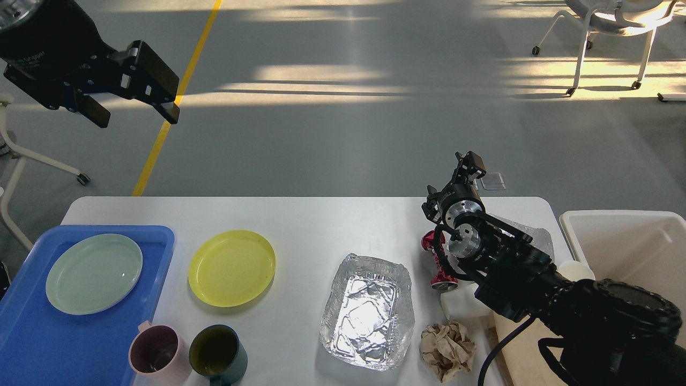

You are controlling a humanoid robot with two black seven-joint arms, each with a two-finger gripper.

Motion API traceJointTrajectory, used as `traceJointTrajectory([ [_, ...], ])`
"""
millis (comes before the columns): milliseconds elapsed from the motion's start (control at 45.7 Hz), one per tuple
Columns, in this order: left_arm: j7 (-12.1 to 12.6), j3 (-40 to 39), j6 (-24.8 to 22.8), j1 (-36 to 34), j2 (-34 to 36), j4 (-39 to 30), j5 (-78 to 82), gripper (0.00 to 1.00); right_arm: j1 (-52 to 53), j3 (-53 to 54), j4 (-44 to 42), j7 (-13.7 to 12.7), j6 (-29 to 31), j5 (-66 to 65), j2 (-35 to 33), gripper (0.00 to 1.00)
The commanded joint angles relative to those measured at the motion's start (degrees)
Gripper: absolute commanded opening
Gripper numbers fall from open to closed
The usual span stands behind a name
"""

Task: Tidy desktop
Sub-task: 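Swing the left arm back toward the table, then lower the left gripper to the pink cup beside the blue tray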

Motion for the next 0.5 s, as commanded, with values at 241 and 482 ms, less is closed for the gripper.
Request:
traceJointTrajectory([
  [241,0.2,0.6,0.0,15.2,2.2,0.3,0.1,0.96,0.0,0.0,0.0,0.0,0.0,0.1,0.0,1.00],
  [482,0.2,5.1,0.0,22.1,2.8,0.6,0.2,0.96,0.0,0.0,0.0,0.0,0.0,0.0,0.0,1.00],
])
